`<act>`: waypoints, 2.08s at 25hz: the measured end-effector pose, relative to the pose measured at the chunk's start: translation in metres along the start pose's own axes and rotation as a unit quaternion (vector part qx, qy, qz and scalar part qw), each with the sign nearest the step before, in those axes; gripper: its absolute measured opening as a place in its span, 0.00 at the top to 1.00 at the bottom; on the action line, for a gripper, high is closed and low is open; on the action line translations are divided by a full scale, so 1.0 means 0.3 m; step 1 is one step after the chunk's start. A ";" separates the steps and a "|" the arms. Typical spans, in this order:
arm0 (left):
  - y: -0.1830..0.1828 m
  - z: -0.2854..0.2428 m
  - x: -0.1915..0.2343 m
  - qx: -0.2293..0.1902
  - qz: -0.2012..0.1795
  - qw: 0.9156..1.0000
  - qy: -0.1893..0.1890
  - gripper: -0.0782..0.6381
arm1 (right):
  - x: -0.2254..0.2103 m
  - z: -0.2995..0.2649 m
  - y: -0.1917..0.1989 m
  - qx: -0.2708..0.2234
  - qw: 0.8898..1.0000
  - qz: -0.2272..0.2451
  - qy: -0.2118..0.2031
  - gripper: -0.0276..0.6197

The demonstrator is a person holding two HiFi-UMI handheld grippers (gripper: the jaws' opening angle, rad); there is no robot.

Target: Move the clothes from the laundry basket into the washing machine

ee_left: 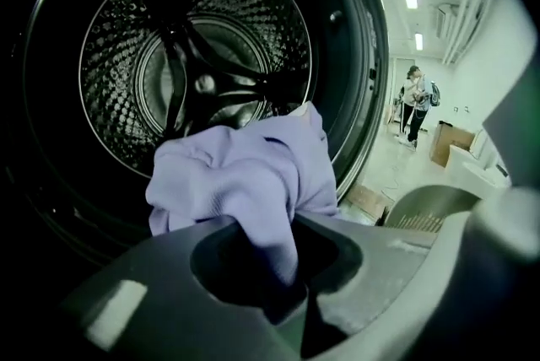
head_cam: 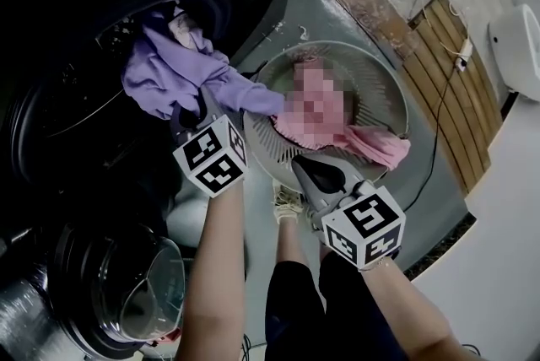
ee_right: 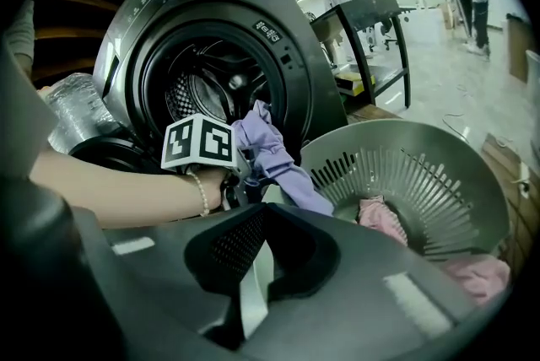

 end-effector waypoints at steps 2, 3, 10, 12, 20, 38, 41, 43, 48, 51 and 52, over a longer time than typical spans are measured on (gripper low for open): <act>-0.057 0.034 0.026 -0.030 -0.007 1.000 -0.004 0.79 | 0.002 0.003 -0.003 -0.008 1.000 0.003 -0.003 0.92; -0.089 0.052 0.041 -0.045 -0.012 0.999 -0.008 0.79 | 0.005 0.004 -0.005 -0.012 1.000 0.007 -0.003 0.92; -0.301 0.070 0.179 -0.135 -0.107 0.983 -0.068 0.80 | 0.051 -0.012 -0.028 -0.017 1.000 0.018 -0.019 0.92; -0.348 0.055 0.209 -0.149 -0.138 0.976 -0.081 0.80 | 0.060 -0.013 -0.036 -0.017 0.999 0.023 -0.022 0.92; -0.367 -0.069 0.283 -0.077 -0.080 0.990 -0.083 0.45 | 0.063 -0.035 -0.039 -0.015 0.999 0.023 -0.023 0.92; 0.101 0.035 -0.039 0.063 0.008 0.991 0.117 0.37 | 0.048 -0.035 -0.007 -0.004 0.999 0.020 -0.033 0.92; 0.117 0.004 -0.063 0.076 0.003 0.988 0.133 0.42 | 0.033 -0.032 -0.004 -0.003 0.999 0.014 -0.030 0.92; 0.111 -0.011 -0.077 0.071 -0.013 0.989 0.129 0.55 | 0.027 -0.030 -0.007 -0.003 0.999 0.019 -0.030 0.92; 0.075 -0.004 -0.078 0.042 -0.094 0.990 0.097 0.86 | 0.018 -0.027 -0.013 -0.008 0.999 0.014 -0.031 0.92; 0.012 0.031 -0.042 0.003 -0.100 0.992 0.076 0.86 | 0.020 -0.023 -0.014 -0.012 0.999 0.016 -0.030 0.92; -0.019 0.044 -0.025 -0.016 -0.103 0.993 0.062 0.86 | 0.020 -0.022 -0.013 -0.012 0.999 0.015 -0.030 0.92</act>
Point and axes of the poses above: the fingertips, and each gripper's own axes: z backward along the fingers, x to its left, y out of its underside, the point moved 9 cm from there along z, backward along the fingers, and after that the axes turned 1 degree about y, right-handed, at the moved point
